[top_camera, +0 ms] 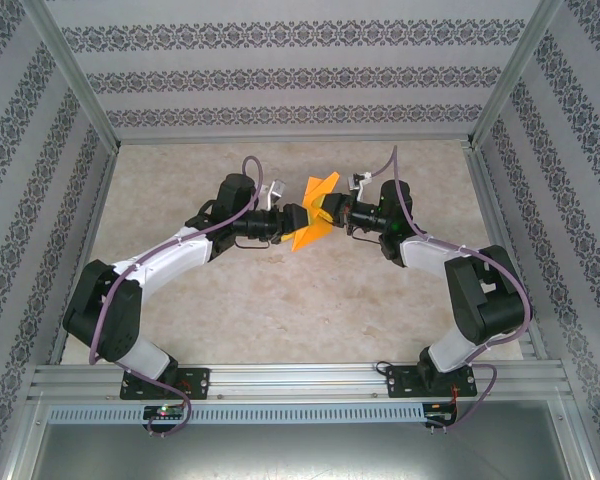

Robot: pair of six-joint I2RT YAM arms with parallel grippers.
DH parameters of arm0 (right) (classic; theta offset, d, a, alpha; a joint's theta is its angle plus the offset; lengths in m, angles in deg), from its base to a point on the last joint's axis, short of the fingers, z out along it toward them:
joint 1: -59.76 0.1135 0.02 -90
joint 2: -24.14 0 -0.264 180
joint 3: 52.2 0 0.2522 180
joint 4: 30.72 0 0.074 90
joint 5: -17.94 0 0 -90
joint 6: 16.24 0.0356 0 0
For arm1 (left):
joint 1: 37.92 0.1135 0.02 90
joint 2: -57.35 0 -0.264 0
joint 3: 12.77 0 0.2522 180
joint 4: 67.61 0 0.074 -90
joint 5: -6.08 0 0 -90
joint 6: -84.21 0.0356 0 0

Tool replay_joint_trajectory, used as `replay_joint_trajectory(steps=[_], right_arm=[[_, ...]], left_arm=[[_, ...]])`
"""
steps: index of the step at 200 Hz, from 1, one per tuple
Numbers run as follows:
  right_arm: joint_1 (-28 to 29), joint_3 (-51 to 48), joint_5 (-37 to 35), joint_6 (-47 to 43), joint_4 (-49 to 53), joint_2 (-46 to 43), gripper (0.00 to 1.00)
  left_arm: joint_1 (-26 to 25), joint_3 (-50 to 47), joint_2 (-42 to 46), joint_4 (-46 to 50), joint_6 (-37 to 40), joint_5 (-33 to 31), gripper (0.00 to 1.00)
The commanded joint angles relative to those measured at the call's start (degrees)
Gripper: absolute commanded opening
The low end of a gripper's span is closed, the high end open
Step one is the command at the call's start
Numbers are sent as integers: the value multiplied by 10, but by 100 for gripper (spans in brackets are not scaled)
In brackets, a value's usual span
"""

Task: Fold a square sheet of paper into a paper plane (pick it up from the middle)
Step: Turn over the paper at the center of the table.

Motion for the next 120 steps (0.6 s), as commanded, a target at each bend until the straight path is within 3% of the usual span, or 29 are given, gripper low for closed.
replay_joint_trajectory(steps=[1, 89, 120], right_arm=[[5, 14, 6, 2, -22, -10, 0], [4, 10, 8, -1, -20, -14, 0], [4, 8, 8, -4, -17, -15, 5]], left_arm=[[-3, 5, -2, -50, -23, 20, 58], [-1, 19, -9, -3, 8, 15, 26], [0, 28, -9, 15, 21, 12, 16]])
